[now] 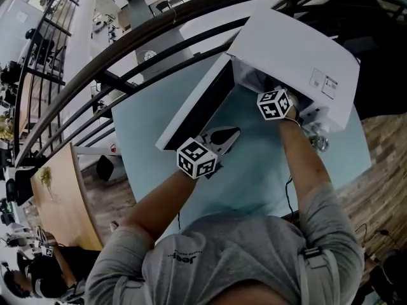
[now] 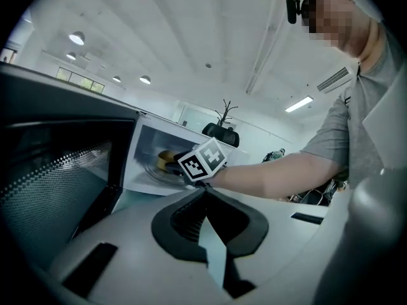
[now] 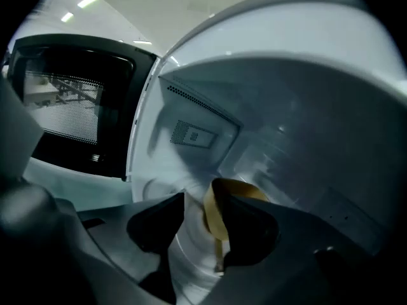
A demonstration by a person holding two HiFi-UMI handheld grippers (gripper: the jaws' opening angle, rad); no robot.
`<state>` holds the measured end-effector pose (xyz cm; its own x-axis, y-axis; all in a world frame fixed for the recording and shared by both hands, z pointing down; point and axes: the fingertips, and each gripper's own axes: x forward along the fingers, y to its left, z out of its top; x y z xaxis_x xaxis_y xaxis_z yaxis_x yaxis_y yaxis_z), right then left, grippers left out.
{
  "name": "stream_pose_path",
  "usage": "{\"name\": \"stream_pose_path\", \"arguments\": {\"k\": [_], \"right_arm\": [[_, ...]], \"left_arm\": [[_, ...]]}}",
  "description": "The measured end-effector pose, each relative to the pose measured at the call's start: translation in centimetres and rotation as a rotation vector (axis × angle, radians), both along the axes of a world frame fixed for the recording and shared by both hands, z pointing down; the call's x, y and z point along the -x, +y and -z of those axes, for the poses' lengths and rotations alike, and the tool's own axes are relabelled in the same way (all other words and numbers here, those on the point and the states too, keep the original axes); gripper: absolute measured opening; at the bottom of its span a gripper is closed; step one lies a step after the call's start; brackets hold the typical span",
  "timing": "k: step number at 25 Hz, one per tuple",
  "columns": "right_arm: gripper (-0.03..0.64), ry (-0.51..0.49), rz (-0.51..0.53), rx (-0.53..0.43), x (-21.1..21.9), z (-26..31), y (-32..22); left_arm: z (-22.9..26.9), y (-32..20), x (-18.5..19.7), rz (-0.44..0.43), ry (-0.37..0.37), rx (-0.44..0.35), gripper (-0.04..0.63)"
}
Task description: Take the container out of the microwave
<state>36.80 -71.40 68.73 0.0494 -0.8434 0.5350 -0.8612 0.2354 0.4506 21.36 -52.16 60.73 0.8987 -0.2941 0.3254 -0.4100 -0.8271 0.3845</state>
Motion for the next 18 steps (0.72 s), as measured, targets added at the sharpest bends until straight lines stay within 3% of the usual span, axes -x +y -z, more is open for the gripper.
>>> {"name": "stream_pose_path", "arguments": {"k": [18], "right_arm": [[0.209, 0.136, -0.038, 0.079, -3.4, -3.9, -3.5]], "left_arm": [[-3.6, -0.8, -1.4, -0.029, -0.017, 0.044, 0.009]]}}
